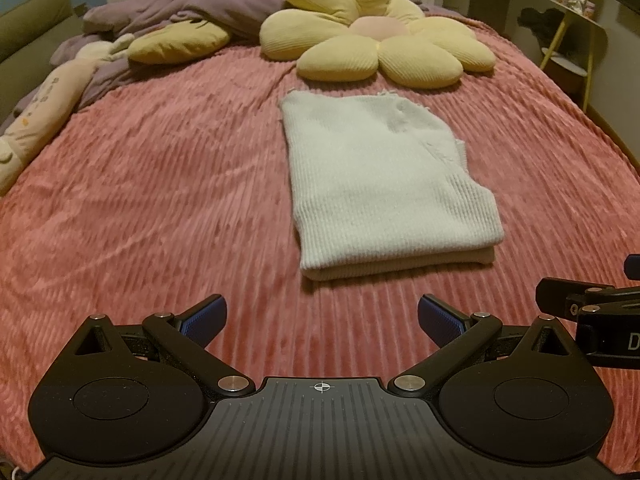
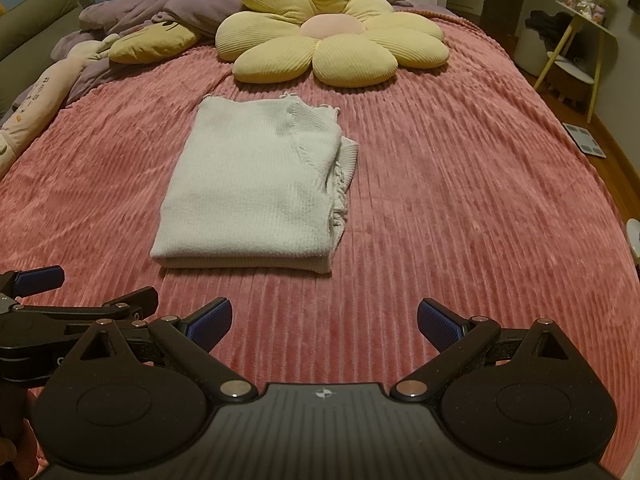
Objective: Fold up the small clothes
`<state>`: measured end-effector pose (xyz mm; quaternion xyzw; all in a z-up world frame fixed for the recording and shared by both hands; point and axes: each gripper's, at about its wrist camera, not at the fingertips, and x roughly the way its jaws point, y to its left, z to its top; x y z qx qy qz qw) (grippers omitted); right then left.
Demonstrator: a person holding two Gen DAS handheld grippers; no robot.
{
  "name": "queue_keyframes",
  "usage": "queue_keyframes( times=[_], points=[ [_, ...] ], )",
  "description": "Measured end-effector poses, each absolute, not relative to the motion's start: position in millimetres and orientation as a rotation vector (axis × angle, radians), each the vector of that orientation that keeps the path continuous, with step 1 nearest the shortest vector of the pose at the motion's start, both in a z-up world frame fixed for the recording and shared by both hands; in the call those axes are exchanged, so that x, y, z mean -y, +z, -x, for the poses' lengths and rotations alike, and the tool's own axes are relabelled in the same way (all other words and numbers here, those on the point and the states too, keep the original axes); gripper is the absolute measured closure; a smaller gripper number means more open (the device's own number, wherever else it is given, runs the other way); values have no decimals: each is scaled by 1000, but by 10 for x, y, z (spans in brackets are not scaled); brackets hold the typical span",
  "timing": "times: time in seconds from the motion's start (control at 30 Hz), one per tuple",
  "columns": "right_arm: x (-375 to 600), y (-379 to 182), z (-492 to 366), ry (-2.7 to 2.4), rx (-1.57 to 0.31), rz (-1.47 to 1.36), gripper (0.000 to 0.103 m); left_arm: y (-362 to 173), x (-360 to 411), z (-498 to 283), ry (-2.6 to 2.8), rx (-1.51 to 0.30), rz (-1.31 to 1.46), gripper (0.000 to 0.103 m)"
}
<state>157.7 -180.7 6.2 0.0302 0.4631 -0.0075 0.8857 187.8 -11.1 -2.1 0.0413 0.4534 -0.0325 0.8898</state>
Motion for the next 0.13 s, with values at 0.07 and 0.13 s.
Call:
queue_keyframes(
  times=[0.07, 0.13],
  points=[
    [1807, 63, -1575, -15, -964, -62, 4, -30, 106, -1877, -61, -947, -84, 0],
    [1805, 64, -1574, -16, -963, -62, 4, -36, 101, -1877, -56, -954, -83, 0]
  ],
)
